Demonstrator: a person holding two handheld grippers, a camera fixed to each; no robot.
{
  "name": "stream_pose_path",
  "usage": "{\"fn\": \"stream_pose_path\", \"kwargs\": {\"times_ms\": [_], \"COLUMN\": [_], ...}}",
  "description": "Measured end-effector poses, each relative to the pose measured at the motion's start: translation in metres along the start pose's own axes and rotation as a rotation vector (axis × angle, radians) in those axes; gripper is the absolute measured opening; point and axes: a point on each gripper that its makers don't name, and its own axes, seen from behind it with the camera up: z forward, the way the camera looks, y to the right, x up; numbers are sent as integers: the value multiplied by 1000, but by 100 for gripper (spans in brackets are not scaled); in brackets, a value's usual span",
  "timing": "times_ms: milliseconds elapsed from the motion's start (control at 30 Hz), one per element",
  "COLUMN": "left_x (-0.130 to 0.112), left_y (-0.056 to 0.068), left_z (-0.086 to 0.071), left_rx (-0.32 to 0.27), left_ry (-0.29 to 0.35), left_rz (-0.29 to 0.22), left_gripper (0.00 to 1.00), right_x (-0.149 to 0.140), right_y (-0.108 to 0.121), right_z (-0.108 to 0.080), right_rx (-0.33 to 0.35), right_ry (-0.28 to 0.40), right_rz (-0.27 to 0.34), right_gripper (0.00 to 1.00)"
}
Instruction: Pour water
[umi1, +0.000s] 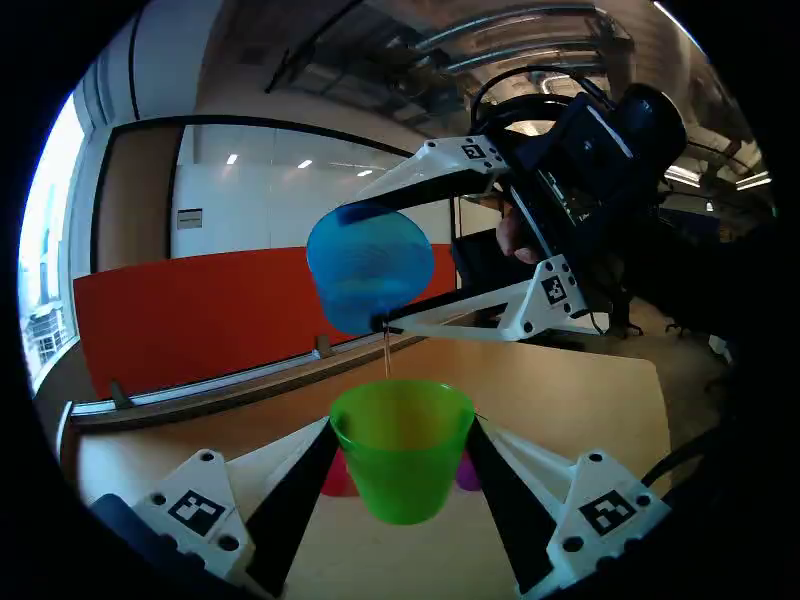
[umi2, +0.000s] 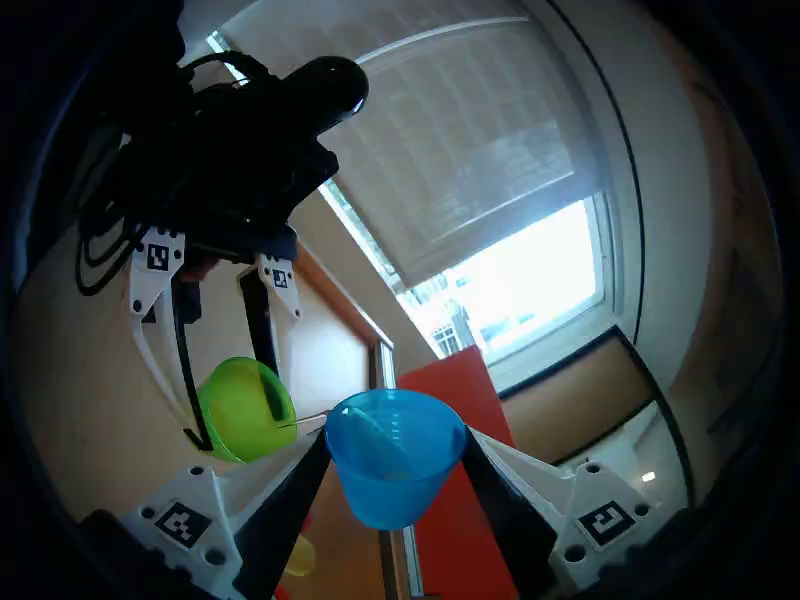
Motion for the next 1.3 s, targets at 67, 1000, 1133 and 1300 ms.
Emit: {"fn": "stream_pose_path", "kwargs": {"times_ms": [67, 1000, 1133, 1300], "left_x": [0, 1, 1, 2], "left_y": [0, 0, 1, 3], "left_z": [0, 3, 3, 4], "left_rx": [-1, 0, 0, -2], "left_ry": [1, 0, -1, 1], "left_rz": [-1, 3, 5, 4], "left_gripper": [87, 87, 87, 87], "right_x": [0, 1, 0, 0], "right_y": [0, 4, 5, 5], "right_z": [0, -2, -2, -2], "right_rx": [0, -12, -15, -16], "right_ry": [0, -3, -3, -3], "right_rz": [-2, -67, -78, -86], "right_gripper": [93, 93, 93, 93]}}
